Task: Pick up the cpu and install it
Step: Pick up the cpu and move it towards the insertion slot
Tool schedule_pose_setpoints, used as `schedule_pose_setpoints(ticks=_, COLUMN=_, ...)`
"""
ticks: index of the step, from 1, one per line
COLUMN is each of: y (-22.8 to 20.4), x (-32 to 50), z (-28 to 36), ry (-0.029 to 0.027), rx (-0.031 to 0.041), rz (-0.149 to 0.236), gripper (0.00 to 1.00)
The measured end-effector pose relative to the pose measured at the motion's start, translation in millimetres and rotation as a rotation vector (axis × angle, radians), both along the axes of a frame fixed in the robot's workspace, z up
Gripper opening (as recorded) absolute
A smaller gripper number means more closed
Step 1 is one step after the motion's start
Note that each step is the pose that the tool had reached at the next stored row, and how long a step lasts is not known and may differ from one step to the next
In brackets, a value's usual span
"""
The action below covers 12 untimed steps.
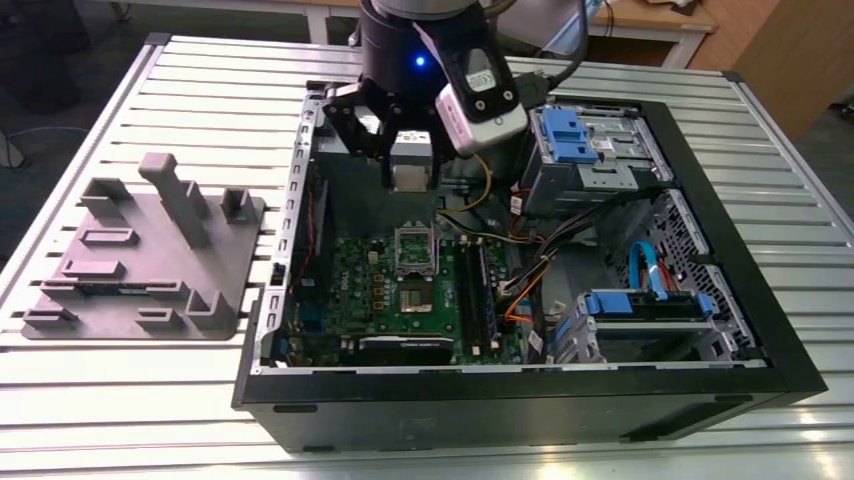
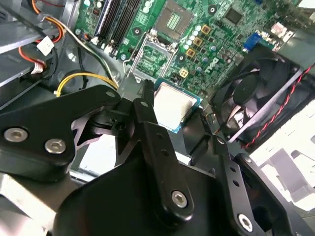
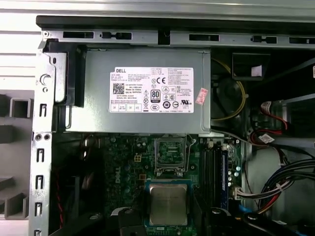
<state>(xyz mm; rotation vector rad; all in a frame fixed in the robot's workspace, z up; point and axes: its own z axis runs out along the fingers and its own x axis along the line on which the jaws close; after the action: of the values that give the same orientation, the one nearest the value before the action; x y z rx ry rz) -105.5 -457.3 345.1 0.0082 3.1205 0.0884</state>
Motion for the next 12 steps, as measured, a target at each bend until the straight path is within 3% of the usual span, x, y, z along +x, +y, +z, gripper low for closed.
schedule_pose_setpoints(ticks=4, y=-4.5, x=0.0, z=-3.4, ry=-0.0001, rx=0.0002, rz=0.0, gripper=0.47)
schedule_pose_setpoints(ticks=12, y=-4.7, x=0.0, z=-4.4, ry=-0.0001, rx=0.0002, rz=0.0, gripper=0.47)
